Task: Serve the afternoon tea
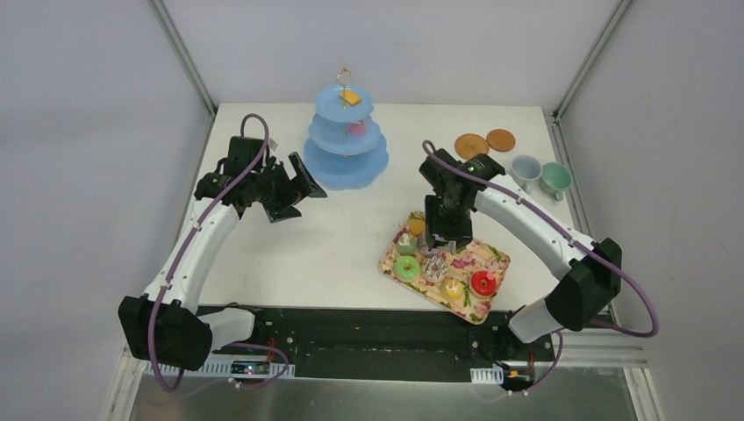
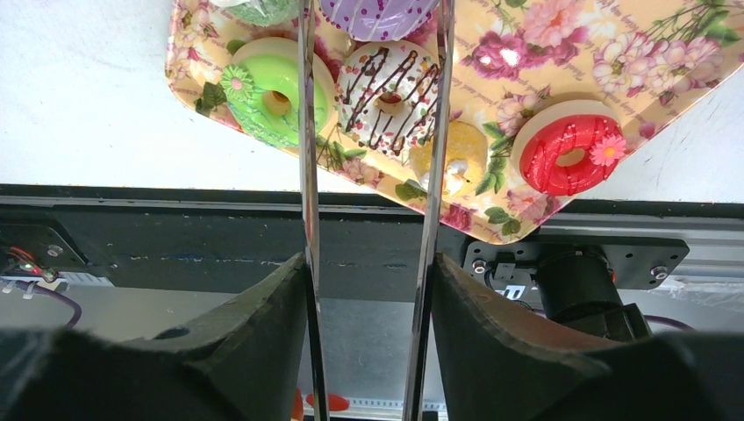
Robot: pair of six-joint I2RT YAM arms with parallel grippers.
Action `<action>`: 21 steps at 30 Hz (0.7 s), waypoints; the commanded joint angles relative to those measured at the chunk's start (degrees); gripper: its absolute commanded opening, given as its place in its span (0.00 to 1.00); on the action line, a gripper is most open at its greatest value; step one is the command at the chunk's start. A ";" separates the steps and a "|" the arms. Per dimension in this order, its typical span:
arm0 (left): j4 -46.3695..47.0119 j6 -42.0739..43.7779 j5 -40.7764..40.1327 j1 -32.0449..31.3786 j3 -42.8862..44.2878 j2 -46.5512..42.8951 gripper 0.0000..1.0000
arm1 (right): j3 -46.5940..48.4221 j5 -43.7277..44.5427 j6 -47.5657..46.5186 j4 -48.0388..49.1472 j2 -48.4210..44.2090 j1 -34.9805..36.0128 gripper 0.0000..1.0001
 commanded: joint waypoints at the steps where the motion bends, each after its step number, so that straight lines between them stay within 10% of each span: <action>1: 0.66 0.02 0.00 -0.17 -0.32 -1.18 0.91 | -0.26 1.38 -0.30 -0.30 -0.18 0.51 0.52; 21: 0.10 0.38 -0.88 -0.13 2.15 -0.08 0.91 | 12.29 5.97 -7.56 5.66 -1.13 0.08 0.42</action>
